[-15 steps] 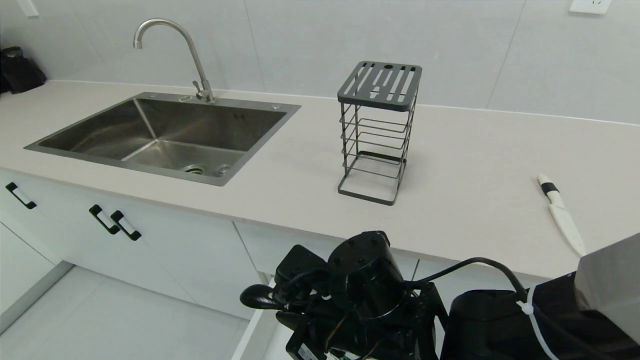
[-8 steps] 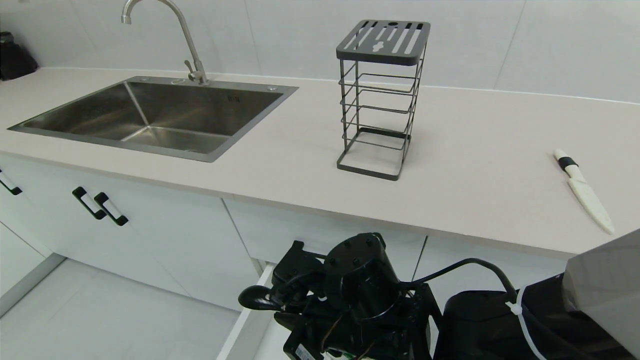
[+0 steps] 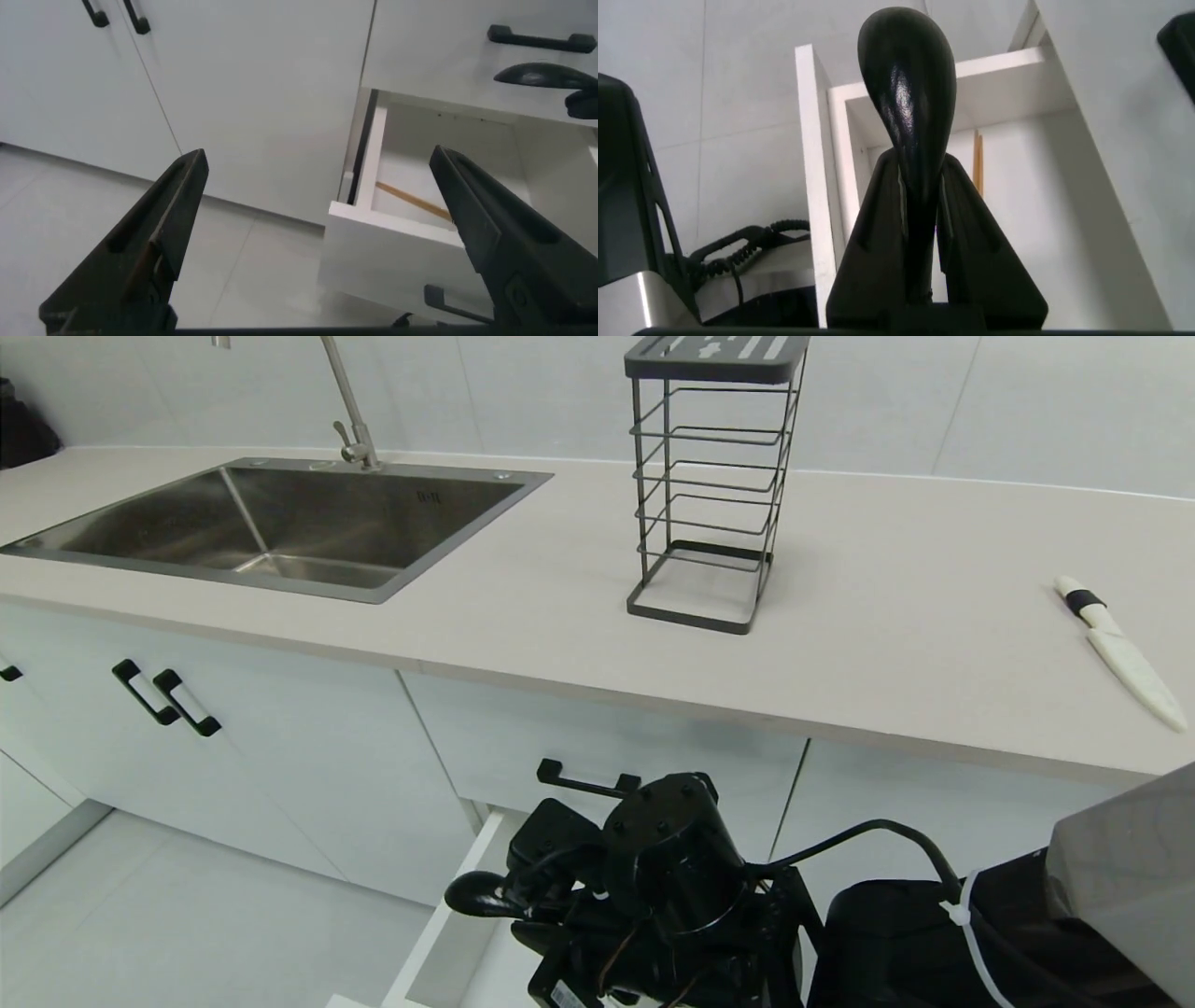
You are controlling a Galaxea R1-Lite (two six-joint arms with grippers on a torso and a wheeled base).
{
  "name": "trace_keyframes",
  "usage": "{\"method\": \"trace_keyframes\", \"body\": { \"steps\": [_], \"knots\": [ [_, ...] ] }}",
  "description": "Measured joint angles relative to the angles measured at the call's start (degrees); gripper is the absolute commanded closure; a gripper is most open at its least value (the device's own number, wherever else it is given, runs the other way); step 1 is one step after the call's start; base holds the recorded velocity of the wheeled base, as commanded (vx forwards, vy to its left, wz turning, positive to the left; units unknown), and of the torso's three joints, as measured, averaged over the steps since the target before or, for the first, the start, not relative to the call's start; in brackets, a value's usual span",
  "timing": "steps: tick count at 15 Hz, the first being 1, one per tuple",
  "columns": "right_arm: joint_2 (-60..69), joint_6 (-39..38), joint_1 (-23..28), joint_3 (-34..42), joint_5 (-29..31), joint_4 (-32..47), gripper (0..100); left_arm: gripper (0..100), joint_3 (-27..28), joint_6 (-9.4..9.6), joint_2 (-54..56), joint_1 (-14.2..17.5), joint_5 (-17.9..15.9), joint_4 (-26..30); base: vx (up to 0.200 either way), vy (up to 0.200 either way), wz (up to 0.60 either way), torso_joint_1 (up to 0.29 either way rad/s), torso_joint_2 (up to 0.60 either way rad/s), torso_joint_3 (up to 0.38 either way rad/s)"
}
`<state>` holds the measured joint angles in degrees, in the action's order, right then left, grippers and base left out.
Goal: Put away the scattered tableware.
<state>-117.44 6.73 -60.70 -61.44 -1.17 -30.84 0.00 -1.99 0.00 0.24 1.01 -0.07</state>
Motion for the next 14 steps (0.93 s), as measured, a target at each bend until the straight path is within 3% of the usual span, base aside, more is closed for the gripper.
{"method": "trace_keyframes", "body": {
  "steps": [9, 14],
  "knots": [
    [0.1, 0.4, 0.6, 0.0, -2.5, 0.4, 100, 0, 0.0, -0.01, 0.0, 0.0, 0.0, 0.0, 0.0, 0.0, 0.0, -0.091, 0.3, 0.204],
    [2.9, 5.7, 3.4, -3.2, -3.3, 11.2, 100, 0, 0.0, 0.0, 0.0, 0.0, 0.0, 0.0, 0.0, 0.0, 0.0, -0.038, 0.14, 0.093]
  ]
}}
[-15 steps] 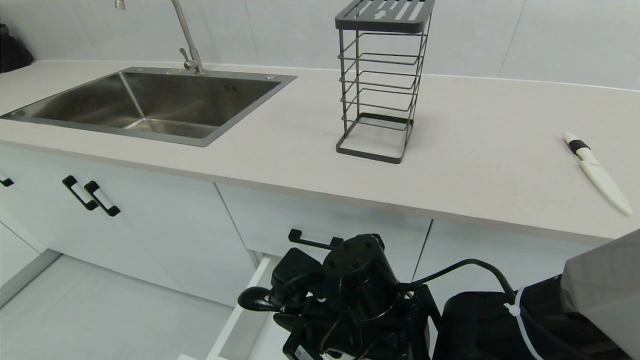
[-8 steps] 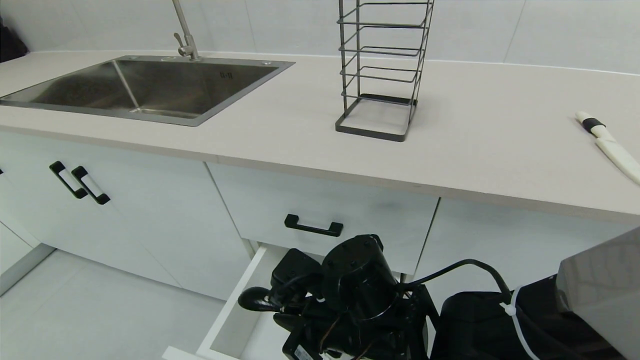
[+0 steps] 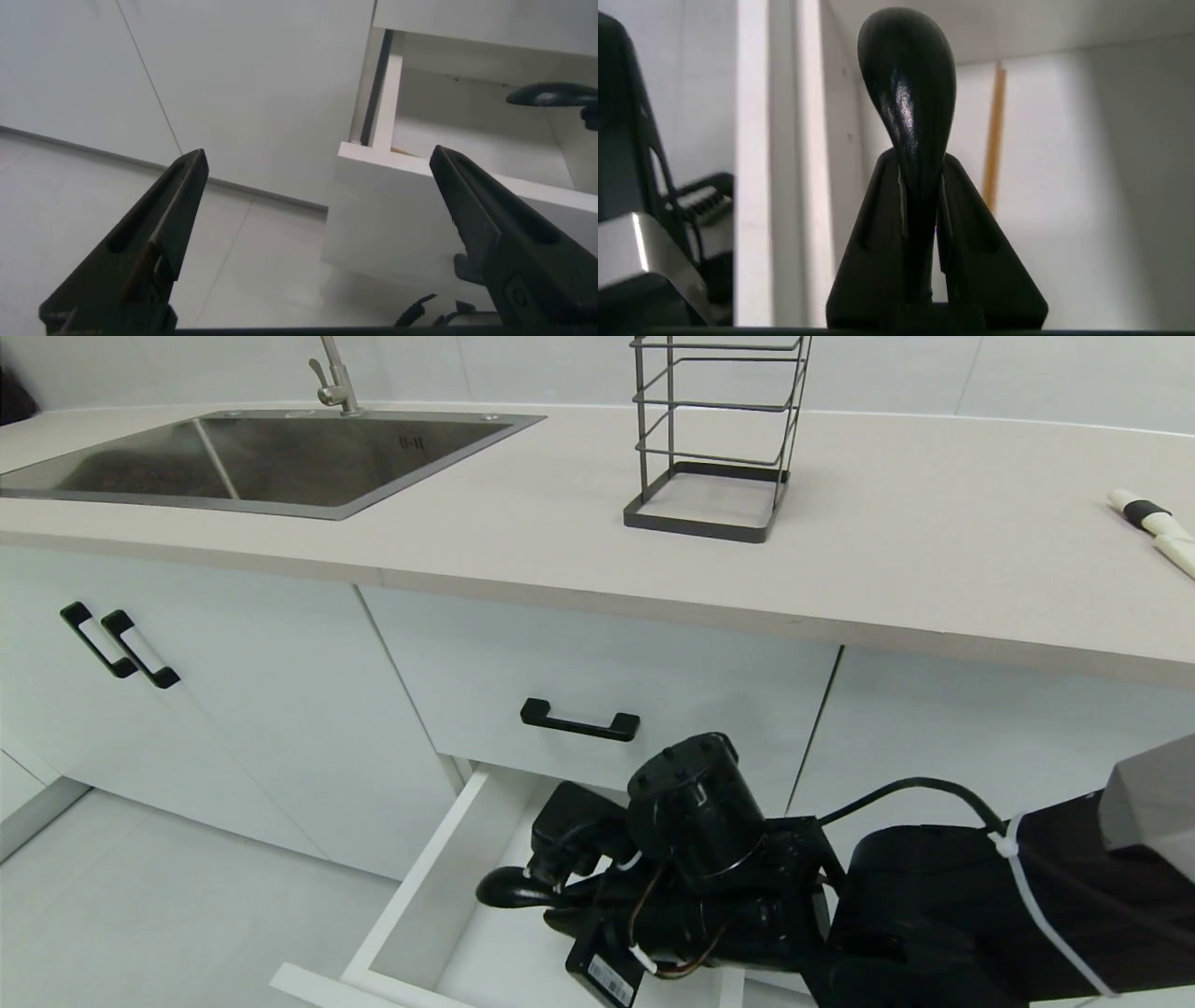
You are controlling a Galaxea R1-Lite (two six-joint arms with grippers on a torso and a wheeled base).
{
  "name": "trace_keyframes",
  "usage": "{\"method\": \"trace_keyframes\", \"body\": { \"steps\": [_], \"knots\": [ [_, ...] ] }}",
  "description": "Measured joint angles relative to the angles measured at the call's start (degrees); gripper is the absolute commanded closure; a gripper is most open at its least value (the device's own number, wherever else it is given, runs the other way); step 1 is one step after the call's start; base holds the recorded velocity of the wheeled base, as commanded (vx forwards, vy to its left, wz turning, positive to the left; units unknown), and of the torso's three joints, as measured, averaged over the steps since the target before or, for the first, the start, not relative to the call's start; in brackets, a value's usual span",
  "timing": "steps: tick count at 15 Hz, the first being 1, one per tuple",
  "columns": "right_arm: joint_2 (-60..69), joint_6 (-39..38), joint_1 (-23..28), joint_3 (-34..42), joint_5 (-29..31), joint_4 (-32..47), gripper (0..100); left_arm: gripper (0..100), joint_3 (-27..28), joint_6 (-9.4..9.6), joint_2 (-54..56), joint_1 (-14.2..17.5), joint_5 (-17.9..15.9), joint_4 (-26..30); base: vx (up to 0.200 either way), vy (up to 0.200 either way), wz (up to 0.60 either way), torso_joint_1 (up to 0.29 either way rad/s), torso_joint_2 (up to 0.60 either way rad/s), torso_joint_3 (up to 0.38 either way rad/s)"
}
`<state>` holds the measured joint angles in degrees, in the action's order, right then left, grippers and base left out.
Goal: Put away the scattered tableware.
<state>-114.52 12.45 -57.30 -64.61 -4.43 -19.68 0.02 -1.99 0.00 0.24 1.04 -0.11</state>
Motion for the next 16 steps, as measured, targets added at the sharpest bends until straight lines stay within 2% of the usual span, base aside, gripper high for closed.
{"method": "trace_keyframes", "body": {
  "steps": [5, 12, 16],
  "knots": [
    [-0.6, 0.1, 0.9, -1.8, 5.6, -8.2, 100, 0, 0.0, 0.02, 0.0, 0.0, 0.0, 0.0, 0.0, 0.0, 0.0, 0.0, 0.0, 0.0],
    [-6.9, 0.2, 0.5, -3.2, 7.7, -12.2, 100, 0, 0.0, -0.01, 0.0, 0.0, 0.0, 0.0, 0.0, 0.0, 0.0, 0.0, 0.0, 0.0],
    [-10.9, 0.0, 0.5, -5.7, 7.7, -11.8, 100, 0, 0.0, -0.01, 0.0, 0.0, 0.0, 0.0, 0.0, 0.0, 0.0, 0.0, 0.0, 0.0]
  ]
}}
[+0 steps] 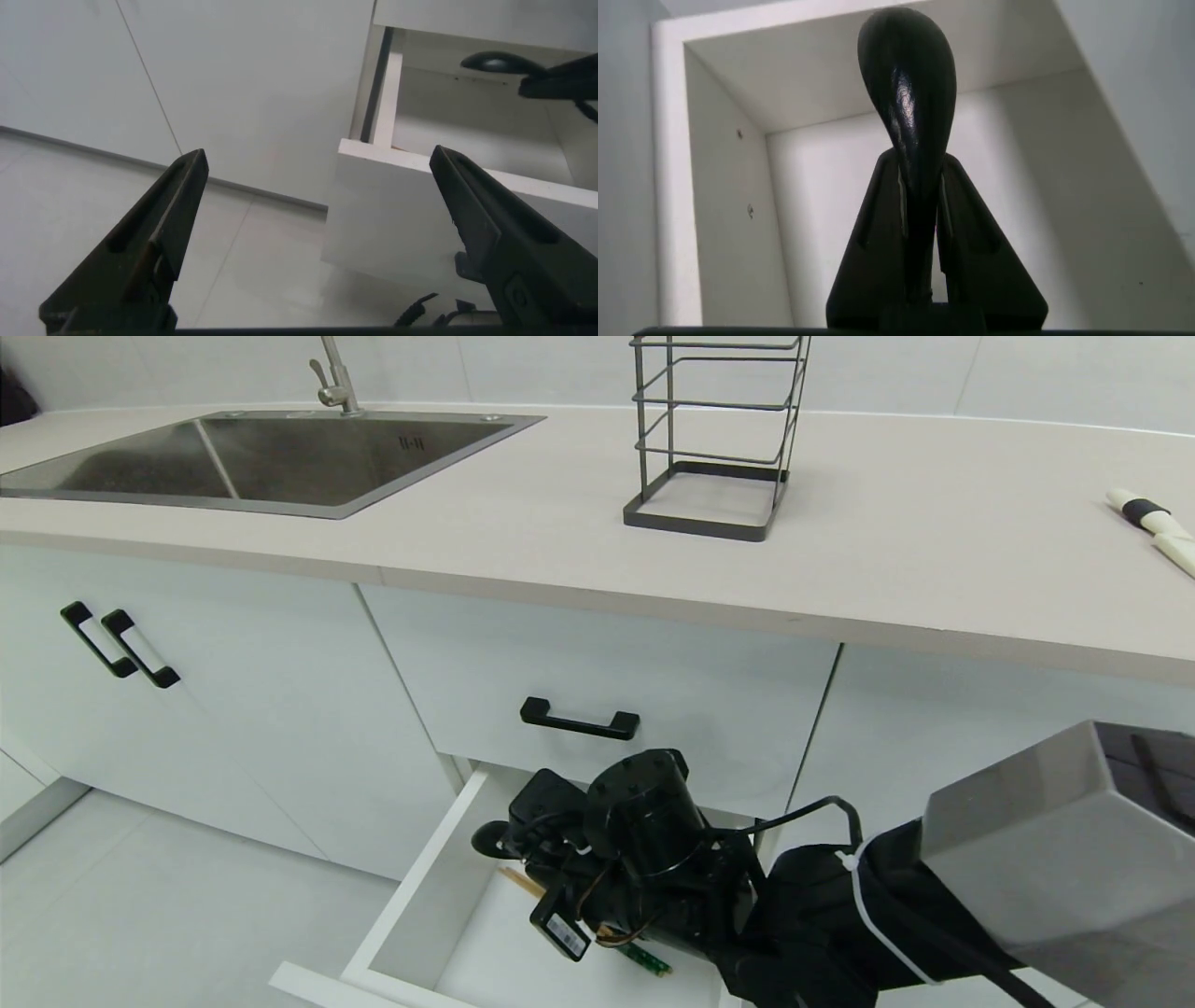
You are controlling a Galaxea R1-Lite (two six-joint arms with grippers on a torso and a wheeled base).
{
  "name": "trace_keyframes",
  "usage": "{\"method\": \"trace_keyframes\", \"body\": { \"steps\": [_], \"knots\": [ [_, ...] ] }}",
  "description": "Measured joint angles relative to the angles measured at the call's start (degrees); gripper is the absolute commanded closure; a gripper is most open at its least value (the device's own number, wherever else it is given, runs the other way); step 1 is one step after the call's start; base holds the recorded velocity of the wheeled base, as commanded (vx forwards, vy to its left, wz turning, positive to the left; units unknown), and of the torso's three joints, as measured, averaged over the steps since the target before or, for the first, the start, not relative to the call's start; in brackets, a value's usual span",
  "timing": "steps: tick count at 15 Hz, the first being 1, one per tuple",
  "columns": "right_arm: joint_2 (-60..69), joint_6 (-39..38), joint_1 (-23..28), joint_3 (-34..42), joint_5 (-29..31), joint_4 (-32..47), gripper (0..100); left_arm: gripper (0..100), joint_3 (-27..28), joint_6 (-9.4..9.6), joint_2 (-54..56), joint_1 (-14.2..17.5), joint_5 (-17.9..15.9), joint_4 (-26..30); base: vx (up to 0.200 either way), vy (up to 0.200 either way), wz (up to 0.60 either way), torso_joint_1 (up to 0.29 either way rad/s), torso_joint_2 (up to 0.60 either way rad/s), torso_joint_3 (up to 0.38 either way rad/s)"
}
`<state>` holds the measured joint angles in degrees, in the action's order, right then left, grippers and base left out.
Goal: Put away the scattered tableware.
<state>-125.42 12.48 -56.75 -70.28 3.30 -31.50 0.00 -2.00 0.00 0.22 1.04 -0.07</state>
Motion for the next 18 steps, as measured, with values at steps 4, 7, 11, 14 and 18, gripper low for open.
{"method": "trace_keyframes", "body": {
  "steps": [4, 7, 11, 14, 18],
  "knots": [
    [-4.3, -0.3, 0.1, -4.3, 2.1, 1.3, 100, 0, 0.0, 0.01, 0.0, 0.0, 0.0, 0.0, 0.0, 0.0, 0.0, 0.0, 0.0, 0.0],
    [-6.2, -0.4, 0.2, -4.7, 2.9, 2.3, 100, 0, 0.0, 0.01, 0.0, 0.0, 0.0, 0.0, 0.0, 0.0, 0.0, 0.0, 0.0, 0.0],
    [-8.0, -0.5, 0.5, -4.8, 3.8, 2.9, 100, 0, 0.0, 0.01, 0.0, 0.0, 0.0, 0.0, 0.0, 0.0, 0.0, 0.0, 0.0, 0.0],
    [-9.6, -0.5, 0.5, -5.6, 3.8, 2.9, 100, 0, 0.0, 0.0, 0.0, 0.0, 0.0, 0.0, 0.0, 0.0, 0.0, 0.0, 0.0, 0.0],
    [-12.4, -0.8, 1.2, -8.3, 4.2, 3.0, 100, 0, 0.0, 0.01, 0.0, 0.0, 0.0, 0.0, 0.0, 0.0, 0.0, 0.0, 0.0, 0.0]
  ]
}}
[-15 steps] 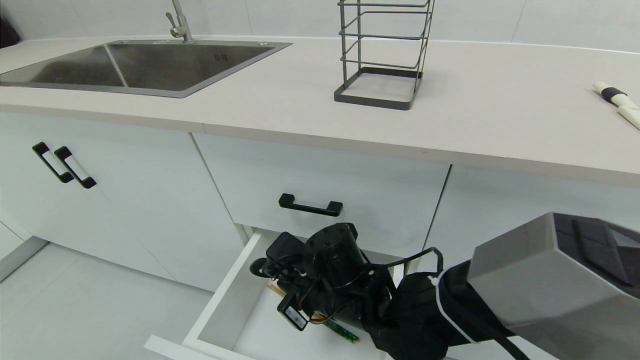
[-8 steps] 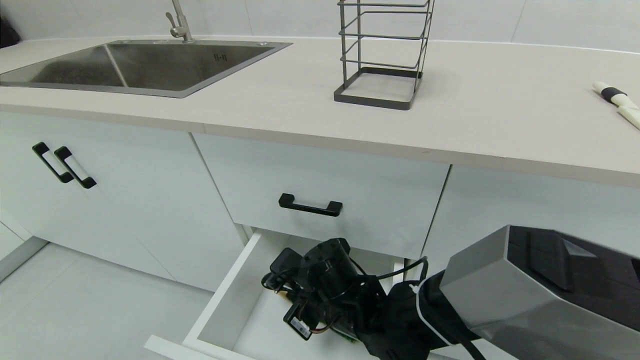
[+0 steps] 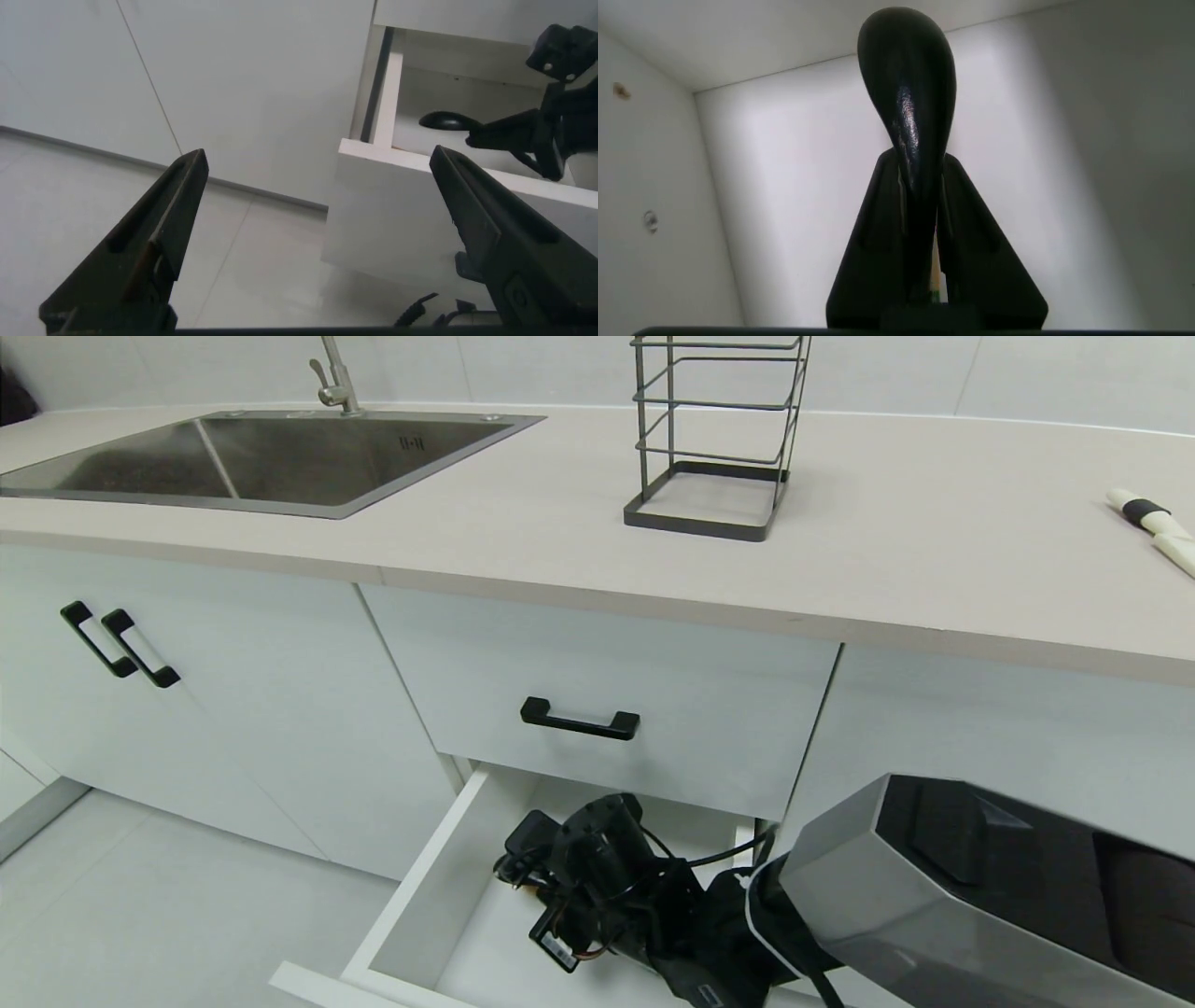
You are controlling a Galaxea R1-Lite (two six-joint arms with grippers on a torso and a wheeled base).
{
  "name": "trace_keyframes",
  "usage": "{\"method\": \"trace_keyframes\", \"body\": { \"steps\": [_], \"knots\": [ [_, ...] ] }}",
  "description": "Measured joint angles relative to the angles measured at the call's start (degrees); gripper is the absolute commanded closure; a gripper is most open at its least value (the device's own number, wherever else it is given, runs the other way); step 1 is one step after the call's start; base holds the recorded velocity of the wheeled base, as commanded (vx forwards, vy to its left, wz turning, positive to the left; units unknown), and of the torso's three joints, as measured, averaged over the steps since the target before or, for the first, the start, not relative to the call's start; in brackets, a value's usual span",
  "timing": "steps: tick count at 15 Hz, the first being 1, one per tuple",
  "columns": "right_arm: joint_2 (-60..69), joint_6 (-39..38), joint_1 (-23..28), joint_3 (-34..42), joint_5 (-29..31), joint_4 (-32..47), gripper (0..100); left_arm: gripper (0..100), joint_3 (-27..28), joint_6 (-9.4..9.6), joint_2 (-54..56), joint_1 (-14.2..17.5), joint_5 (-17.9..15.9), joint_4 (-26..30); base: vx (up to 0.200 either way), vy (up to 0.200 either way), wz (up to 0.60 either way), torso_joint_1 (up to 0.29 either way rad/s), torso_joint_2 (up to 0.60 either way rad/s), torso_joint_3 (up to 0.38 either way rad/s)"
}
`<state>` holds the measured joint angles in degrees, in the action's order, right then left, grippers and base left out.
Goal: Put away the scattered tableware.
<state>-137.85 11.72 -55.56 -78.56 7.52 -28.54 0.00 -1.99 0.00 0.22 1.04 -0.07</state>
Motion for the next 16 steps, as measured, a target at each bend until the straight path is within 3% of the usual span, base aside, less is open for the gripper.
{"method": "trace_keyframes", "body": {
  "steps": [16],
  "knots": [
    [-9.2, -3.2, 0.6, -8.4, 2.5, 4.2, 100, 0, 0.0, -0.01, 0.0, 0.0, 0.0, 0.0, 0.0, 0.0, 0.0, 0.0, 0.0, 0.0]
  ]
}}
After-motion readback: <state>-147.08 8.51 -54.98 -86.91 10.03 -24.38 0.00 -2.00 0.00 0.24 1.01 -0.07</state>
